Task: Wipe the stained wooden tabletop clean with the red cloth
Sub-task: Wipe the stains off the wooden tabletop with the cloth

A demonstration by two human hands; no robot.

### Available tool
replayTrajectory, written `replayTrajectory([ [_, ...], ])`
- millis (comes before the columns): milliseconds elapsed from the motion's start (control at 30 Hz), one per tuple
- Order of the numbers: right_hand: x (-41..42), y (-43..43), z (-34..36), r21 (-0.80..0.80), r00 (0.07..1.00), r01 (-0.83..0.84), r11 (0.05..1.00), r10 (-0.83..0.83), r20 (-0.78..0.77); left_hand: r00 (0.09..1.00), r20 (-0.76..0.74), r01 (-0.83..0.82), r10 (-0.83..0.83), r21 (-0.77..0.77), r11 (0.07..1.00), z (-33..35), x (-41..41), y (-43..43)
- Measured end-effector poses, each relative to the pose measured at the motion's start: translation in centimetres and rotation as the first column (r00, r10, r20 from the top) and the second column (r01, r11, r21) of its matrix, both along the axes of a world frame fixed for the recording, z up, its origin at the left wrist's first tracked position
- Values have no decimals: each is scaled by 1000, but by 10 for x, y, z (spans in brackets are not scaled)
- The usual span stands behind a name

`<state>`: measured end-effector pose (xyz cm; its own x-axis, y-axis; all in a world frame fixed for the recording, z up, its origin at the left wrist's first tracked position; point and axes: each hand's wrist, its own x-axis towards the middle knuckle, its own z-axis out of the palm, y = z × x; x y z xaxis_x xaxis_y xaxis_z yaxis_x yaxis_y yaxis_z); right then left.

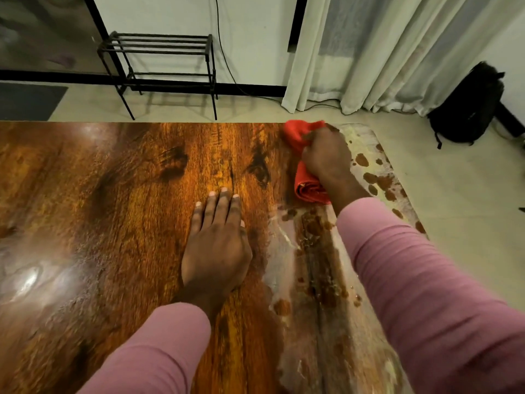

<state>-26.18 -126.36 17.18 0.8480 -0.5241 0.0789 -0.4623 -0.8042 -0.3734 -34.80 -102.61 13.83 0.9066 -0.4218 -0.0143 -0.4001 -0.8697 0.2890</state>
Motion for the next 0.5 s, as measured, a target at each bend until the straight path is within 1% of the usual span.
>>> replayTrajectory([
  [33,-3,-2,1,-57,989,147,988,-145,32,1000,2,-3,3,0,1000,0,0,0],
  [67,-4,0,0,-102,971,239,966,-236,48,1000,2,-5,5,1,1000,0,0,0],
  [100,-5,8,1,-132,963,269,954,-265,49,1000,1,-6,6,4,1000,-1,0,0],
  [133,-6,18,1,-136,967,255,957,-252,44,1000,0,-7,7,7,1000,-1,1,-1],
  [200,-10,39,0,-75,991,136,988,-135,24,1000,6,-8,8,9,1000,-1,1,-2],
  [233,-14,50,-1,-32,1000,30,999,-30,0,1000,8,-10,10,10,1000,-1,1,-2],
  [300,-29,63,-4,38,973,-222,974,224,-60,1000,9,-12,12,16,1000,1,0,-1],
  [333,-36,63,-4,60,946,-312,948,316,-72,1000,13,-11,11,18,1000,1,0,-1],
  [367,-42,57,-3,70,937,-338,939,342,-70,1000,15,-9,9,15,1000,1,-1,-1],
  [400,-45,48,-1,59,954,-288,956,291,-70,1000,16,-8,8,12,1000,2,-1,-1],
  [433,-49,40,1,28,983,-166,986,168,-68,1000,17,-6,6,11,1000,2,0,-1],
  [467,-52,33,4,-8,999,2,1000,-2,-47,1000,18,-2,2,13,1000,2,0,-1],
  [500,-55,30,5,-35,987,157,987,-158,-13,1000,19,0,-1,15,1000,1,0,-1],
])
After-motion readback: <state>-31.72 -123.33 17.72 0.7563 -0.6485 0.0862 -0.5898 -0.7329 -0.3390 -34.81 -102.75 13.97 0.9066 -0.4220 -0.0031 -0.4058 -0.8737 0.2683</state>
